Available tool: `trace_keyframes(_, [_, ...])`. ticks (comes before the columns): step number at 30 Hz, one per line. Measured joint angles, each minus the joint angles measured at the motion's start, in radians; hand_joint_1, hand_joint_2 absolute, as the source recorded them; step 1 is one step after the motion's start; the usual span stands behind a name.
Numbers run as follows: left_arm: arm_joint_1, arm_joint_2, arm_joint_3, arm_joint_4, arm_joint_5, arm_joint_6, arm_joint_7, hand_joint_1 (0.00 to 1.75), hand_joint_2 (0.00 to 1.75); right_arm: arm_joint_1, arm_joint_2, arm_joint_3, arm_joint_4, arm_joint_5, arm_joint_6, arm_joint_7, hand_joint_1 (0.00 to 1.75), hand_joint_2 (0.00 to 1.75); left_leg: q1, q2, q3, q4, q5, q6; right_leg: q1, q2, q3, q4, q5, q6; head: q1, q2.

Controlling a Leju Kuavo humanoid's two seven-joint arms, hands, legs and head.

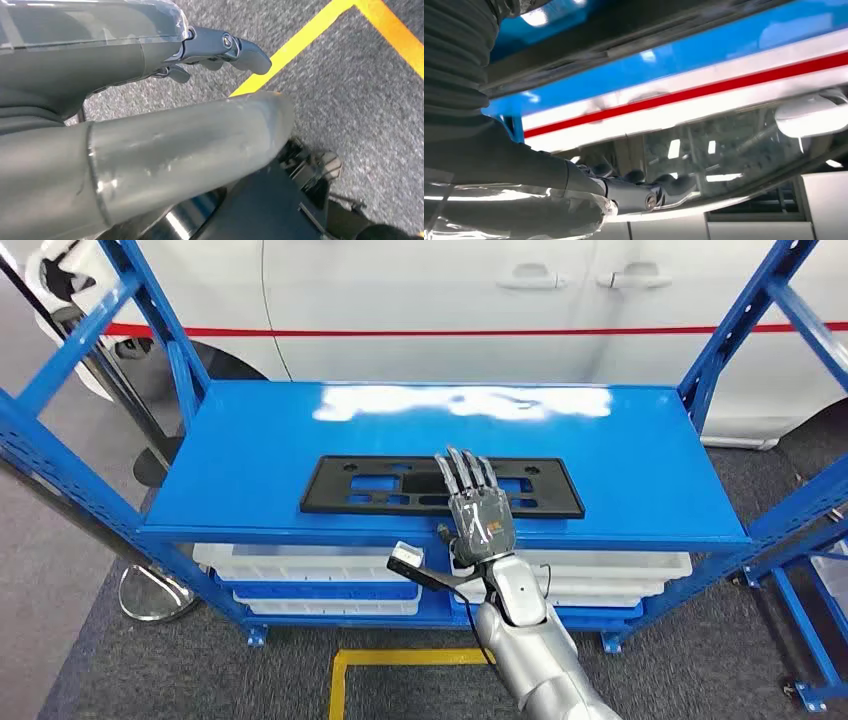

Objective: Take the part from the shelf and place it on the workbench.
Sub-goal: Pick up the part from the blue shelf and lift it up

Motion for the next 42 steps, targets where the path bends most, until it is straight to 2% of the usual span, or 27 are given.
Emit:
trace_keyframes(3, [-0.001,0.0,0.0,0.0,0.0,0.0,-0.002,0.0,0.0,-0.001,0.001,0.004,-0.001,0.0,0.0,0.001,0.0,1.75,0.002,0.002,0.004,0.006,-0.012,-0.011,-0.003,0.002,0.014,-0.01,-0.006,-0.012,0.0,0.0])
trace_keyframes(4, [-0.001,0.0,0.0,-0.001,-0.001,0.0,-0.002,0.0,0.0,-0.003,0.001,0.006,-0.002,0.0,0.0,0.001,0.0,1.75,0.003,0.002,-0.005,0.033,-0.025,-0.017,-0.006,0.001,0.024,-0.016,-0.01,-0.018,0.0,0.0])
trace_keyframes(5, [-0.002,0.0,0.0,-0.001,-0.001,0.0,-0.003,0.0,0.0,-0.003,0.002,0.008,-0.003,0.0,0.0,0.001,0.0,1.75,0.004,0.003,-0.03,0.082,-0.044,-0.021,-0.007,0.0,0.035,-0.021,-0.015,-0.023,0.0,0.0])
trace_keyframes(7, [0.0,0.0,0.001,-0.001,-0.001,0.0,-0.003,0.0,0.0,-0.002,0.003,0.011,-0.003,0.0,0.0,0.001,0.0,1.75,0.007,0.003,-0.112,0.217,-0.085,-0.028,-0.006,-0.001,0.051,-0.023,-0.028,-0.028,0.0,0.0])
trace_keyframes(8, [0.002,0.0,0.001,-0.001,-0.001,0.0,-0.003,0.0,0.0,0.0,0.003,0.012,-0.003,0.0,0.0,0.001,0.0,1.75,0.008,0.003,-0.151,0.269,-0.09,-0.03,-0.006,-0.001,0.058,-0.022,-0.035,-0.028,0.0,0.0])
trace_keyframes(9, [0.004,0.0,0.002,-0.001,-0.001,0.0,-0.003,0.0,0.0,0.002,0.003,0.013,-0.002,0.0,0.0,0.001,0.0,1.75,0.009,0.003,-0.176,0.288,-0.075,-0.032,-0.005,0.0,0.067,-0.022,-0.042,-0.028,0.0,0.0])
trace_keyframes(10, [0.006,0.0,0.002,-0.001,-0.001,0.0,-0.002,0.0,0.0,0.003,0.003,0.014,-0.002,0.0,0.0,0.001,0.0,1.75,0.01,0.003,-0.182,0.267,-0.039,-0.031,-0.005,0.001,0.078,-0.022,-0.05,-0.026,0.0,0.0])
trace_keyframes(12, [0.008,0.001,0.004,-0.001,-0.001,0.0,-0.003,0.0,0.0,0.004,0.003,0.015,-0.002,-0.001,0.0,0.002,0.0,1.75,0.009,0.003,-0.151,0.146,0.061,-0.025,-0.007,0.003,0.101,-0.021,-0.067,-0.021,0.0,0.0])
trace_keyframes(13, [0.007,0.001,0.006,-0.001,0.0,0.001,-0.003,0.0,0.0,0.003,0.003,0.016,-0.002,-0.001,0.0,0.004,0.0,1.75,0.005,0.002,-0.131,0.089,0.095,-0.021,-0.007,0.004,0.107,-0.018,-0.075,-0.017,-0.001,0.0])
trace_keyframes(14, [0.006,0.002,0.008,-0.001,0.0,0.002,-0.004,0.0,0.0,0.002,0.003,0.018,-0.002,-0.002,0.0,0.006,0.0,1.75,0.001,0.002,-0.115,0.048,0.108,-0.015,-0.007,0.005,0.109,-0.016,-0.081,-0.012,-0.001,0.0])
trace_keyframes(16, [0.003,0.003,0.011,-0.001,0.0,0.007,-0.007,0.0,0.0,0.003,0.004,0.021,-0.003,-0.003,0.0,0.01,0.0,1.75,-0.005,0.001,-0.106,0.024,0.098,-0.004,-0.007,0.005,0.106,-0.016,-0.086,-0.003,-0.003,0.0])
trace_keyframes(17, [0.002,0.003,0.013,-0.001,0.0,0.01,-0.01,0.0,0.0,0.003,0.004,0.022,-0.004,-0.004,0.0,0.01,0.32,1.75,-0.004,0.001,-0.101,0.017,0.093,0.002,-0.006,0.005,0.106,-0.018,-0.089,0.002,-0.003,0.0])
trace_keyframes(19, [0.003,0.003,0.014,-0.001,0.0,0.016,-0.016,0.0,0.0,0.002,0.004,0.023,-0.008,-0.007,0.0,0.01,1.19,1.75,0.0,0.001,-0.09,0.005,0.09,0.013,-0.006,0.003,0.101,0.004,-0.104,0.011,-0.002,0.0])
trace_keyframes(20, [0.001,0.003,0.015,-0.002,0.0,0.019,-0.019,0.0,0.0,0.0,0.004,0.023,-0.01,-0.011,0.0,0.01,1.63,1.75,0.003,0.002,-0.084,0.0,0.089,0.018,-0.006,0.002,0.082,0.042,-0.123,0.015,-0.002,0.0])
trace_keyframes(21, [-0.001,0.003,0.015,-0.002,-0.001,0.022,-0.022,0.0,0.0,-0.001,0.003,0.023,-0.011,-0.016,0.0,0.009,1.75,1.75,0.002,0.002,-0.08,-0.002,0.086,0.023,-0.007,0.002,0.05,0.1,-0.146,0.017,-0.002,0.0])
trace_keyframes(23, [-0.004,0.002,0.016,-0.002,-0.002,0.025,-0.026,0.0,0.0,-0.001,0.0,0.023,-0.009,-0.026,0.0,0.006,1.75,1.75,0.001,0.003,-0.077,0.001,0.08,0.03,-0.007,0.002,-0.033,0.225,-0.183,0.018,-0.001,0.0])
trace_keyframes(24, [-0.005,0.002,0.017,-0.002,-0.002,0.026,-0.028,0.0,0.0,0.0,-0.002,0.023,-0.007,-0.03,0.0,0.003,1.75,1.75,0.001,0.002,-0.076,0.003,0.076,0.031,-0.008,0.002,-0.061,0.256,-0.178,0.019,-0.001,0.0])
trace_keyframes(25, [-0.005,0.002,0.017,-0.002,-0.002,0.027,-0.029,0.0,0.0,-0.001,-0.004,0.023,-0.006,-0.034,0.0,0.0,1.75,1.75,0.001,0.002,-0.074,0.006,0.071,0.031,-0.009,0.002,-0.07,0.249,-0.152,0.018,-0.001,0.0])
trace_keyframes(27, [-0.005,0.001,0.019,-0.002,-0.001,0.029,-0.034,0.0,0.0,-0.003,-0.006,0.023,-0.005,-0.039,0.0,-0.004,1.75,1.75,0.001,0.0,-0.067,0.013,0.061,0.027,-0.009,0.001,-0.037,0.139,-0.067,0.014,-0.001,0.0])
trace_keyframes(29, [-0.007,-0.001,0.022,-0.002,0.001,0.031,-0.04,0.0,0.0,-0.008,-0.007,0.023,-0.007,-0.04,0.0,-0.01,1.75,1.75,-0.003,-0.001,-0.064,0.02,0.051,0.02,-0.006,0.001,0.006,0.033,-0.022,0.008,-0.002,0.0])
trace_keyframes(34, [-0.017,-0.001,0.035,-0.002,0.006,0.04,-0.05,0.0,0.0,-0.014,-0.008,0.023,-0.021,-0.042,0.0,-0.017,1.75,1.75,-0.001,0.0,-0.067,0.035,0.034,-0.006,-0.005,0.004,0.024,-0.004,-0.02,-0.011,-0.002,0.0])
trace_keyframes(36, [-0.022,-0.001,0.039,-0.002,0.007,0.042,-0.053,0.0,0.0,-0.02,-0.008,0.023,-0.029,-0.043,0.0,-0.02,1.75,1.75,0.003,0.002,-0.103,0.115,-0.012,-0.015,-0.008,0.001,0.031,-0.01,-0.019,-0.019,-0.002,0.0])
trace_keyframes(38, [-0.023,-0.001,0.043,-0.002,0.008,0.043,-0.054,0.0,0.0,-0.024,-0.008,0.023,-0.033,-0.046,0.0,-0.02,1.75,1.75,0.007,0.002,-0.167,0.241,-0.063,-0.023,-0.008,-0.001,0.032,-0.01,-0.021,-0.024,-0.002,0.0])
trace_keyframes(39, [-0.023,-0.001,0.045,-0.002,0.008,0.043,-0.054,0.0,0.0,-0.024,-0.008,0.024,-0.035,-0.048,0.0,-0.021,1.75,1.75,0.008,0.002,-0.191,0.282,-0.07,-0.025,-0.008,-0.001,0.033,-0.01,-0.022,-0.024,-0.002,0.0])
trace_keyframes(40, [-0.023,-0.001,0.047,-0.002,0.008,0.044,-0.054,0.0,0.0,-0.024,-0.008,0.025,-0.038,-0.05,0.0,-0.021,1.75,1.75,0.01,0.002,-0.197,0.287,-0.056,-0.027,-0.008,0.0,0.034,-0.009,-0.024,-0.024,-0.002,0.0])
trace_keyframes(41, [-0.024,-0.001,0.048,-0.002,0.009,0.044,-0.054,0.0,0.0,-0.024,-0.008,0.026,-0.041,-0.053,0.0,-0.022,1.75,1.75,0.011,0.002,-0.185,0.253,-0.026,-0.027,-0.008,0.0,0.036,-0.009,-0.025,-0.023,-0.002,0.0])
trace_keyframes(42, [-0.025,-0.001,0.05,-0.002,0.009,0.045,-0.054,0.0,0.0,-0.025,-0.008,0.028,-0.044,-0.055,0.0,-0.023,1.75,1.75,0.011,0.002,-0.157,0.189,0.014,-0.025,-0.008,0.001,0.04,-0.009,-0.027,-0.021,-0.002,0.0])
